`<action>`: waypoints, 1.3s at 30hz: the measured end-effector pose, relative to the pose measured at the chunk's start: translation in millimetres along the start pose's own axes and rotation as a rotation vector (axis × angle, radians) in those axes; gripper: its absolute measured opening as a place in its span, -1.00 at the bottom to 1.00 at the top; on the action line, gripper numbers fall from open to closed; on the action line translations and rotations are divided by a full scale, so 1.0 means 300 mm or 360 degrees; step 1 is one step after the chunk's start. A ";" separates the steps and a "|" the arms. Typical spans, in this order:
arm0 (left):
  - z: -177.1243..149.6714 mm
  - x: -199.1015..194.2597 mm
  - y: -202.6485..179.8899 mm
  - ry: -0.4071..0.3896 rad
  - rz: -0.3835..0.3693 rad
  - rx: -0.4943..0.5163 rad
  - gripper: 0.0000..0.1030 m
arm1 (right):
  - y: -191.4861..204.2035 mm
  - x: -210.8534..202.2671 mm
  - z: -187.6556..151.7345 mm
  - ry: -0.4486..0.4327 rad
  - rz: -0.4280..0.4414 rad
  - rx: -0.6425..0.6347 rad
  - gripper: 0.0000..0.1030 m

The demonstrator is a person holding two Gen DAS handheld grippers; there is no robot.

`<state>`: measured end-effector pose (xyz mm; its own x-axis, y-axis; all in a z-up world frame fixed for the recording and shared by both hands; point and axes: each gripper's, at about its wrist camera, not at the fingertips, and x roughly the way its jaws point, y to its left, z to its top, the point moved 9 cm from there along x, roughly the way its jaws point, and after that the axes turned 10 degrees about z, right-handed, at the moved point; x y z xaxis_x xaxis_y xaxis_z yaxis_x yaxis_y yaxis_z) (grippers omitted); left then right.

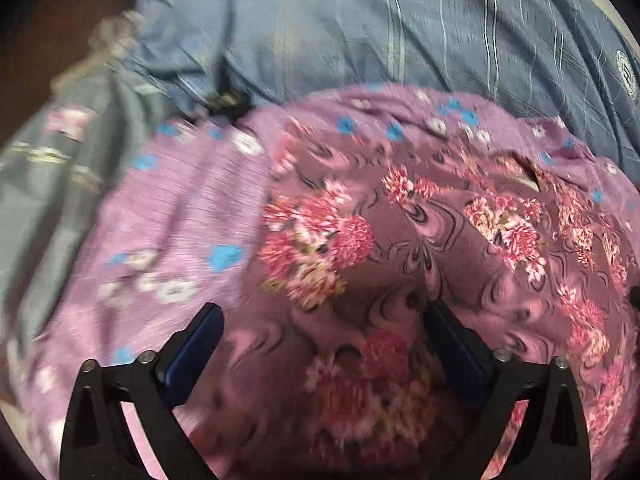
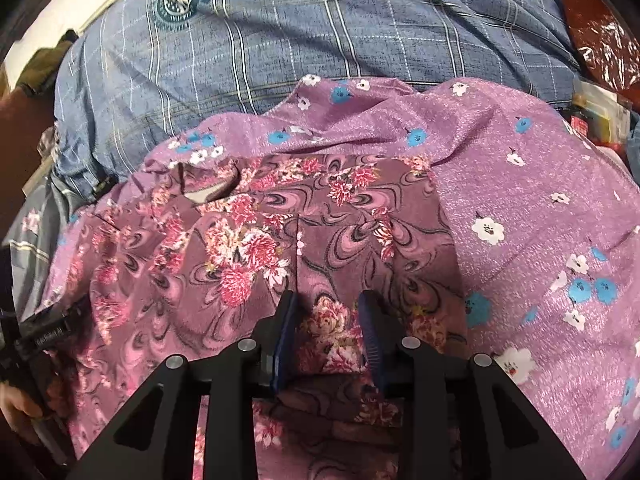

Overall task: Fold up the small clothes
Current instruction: 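Grasp the shirt edge with both grippers and lift it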

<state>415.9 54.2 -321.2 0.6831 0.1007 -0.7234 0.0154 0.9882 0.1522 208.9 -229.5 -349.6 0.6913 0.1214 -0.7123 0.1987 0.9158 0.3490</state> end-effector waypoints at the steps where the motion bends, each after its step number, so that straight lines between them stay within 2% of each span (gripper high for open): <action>1: -0.005 -0.037 0.015 -0.0052 0.0027 -0.0022 0.74 | -0.001 -0.023 -0.001 -0.0023 0.0015 0.0006 -0.35; 4: -0.034 -0.148 0.060 -0.0205 0.0085 -0.0031 0.70 | -0.005 -0.120 -0.004 -0.0124 0.0055 -0.0010 -0.35; 6: -0.077 -0.202 0.101 -0.0248 0.0096 -0.0036 0.71 | -0.008 -0.193 -0.008 -0.0192 0.0092 -0.0039 -0.33; 10: -0.218 -0.272 0.202 -0.0200 0.0068 -0.0117 0.71 | -0.032 -0.336 -0.078 -0.0270 0.0206 -0.0031 0.05; 14: -0.397 -0.360 0.323 -0.0119 0.0056 -0.0175 0.71 | -0.046 -0.421 -0.244 -0.0170 0.0329 0.0005 0.13; 17: -0.509 -0.429 0.380 -0.0069 0.0059 -0.0180 0.71 | -0.038 -0.454 -0.430 -0.0001 0.0405 0.0044 0.29; 20: -0.645 -0.477 0.407 0.0055 0.0015 -0.0175 0.71 | -0.026 -0.452 -0.583 0.0175 0.0452 0.0078 0.43; 24: -0.727 -0.483 0.429 0.0186 -0.0023 -0.0211 0.71 | -0.012 -0.363 -0.767 0.0503 0.0372 0.0079 0.50; 27: -0.762 -0.477 0.435 0.0273 -0.0045 -0.0233 0.70 | -0.016 -0.278 -0.858 0.0718 0.0228 0.0041 0.50; 30: -0.803 -0.476 0.437 0.0343 -0.0086 -0.0280 0.70 | -0.021 -0.219 -0.883 0.0773 0.0151 0.0049 0.50; 36: -0.877 -0.438 0.407 0.0502 -0.0139 -0.0266 0.72 | -0.060 -0.133 -0.895 0.0784 0.0012 0.0102 0.50; 39: -0.906 -0.396 0.382 0.0590 -0.0173 -0.0243 0.70 | -0.071 -0.103 -0.896 0.0771 0.0005 0.0135 0.50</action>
<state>138.1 186.8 -401.0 0.3740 0.0019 -0.9274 -0.0546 0.9983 -0.0199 -3.6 -149.9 -498.7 0.2934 0.3068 -0.9054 0.2670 0.8831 0.3858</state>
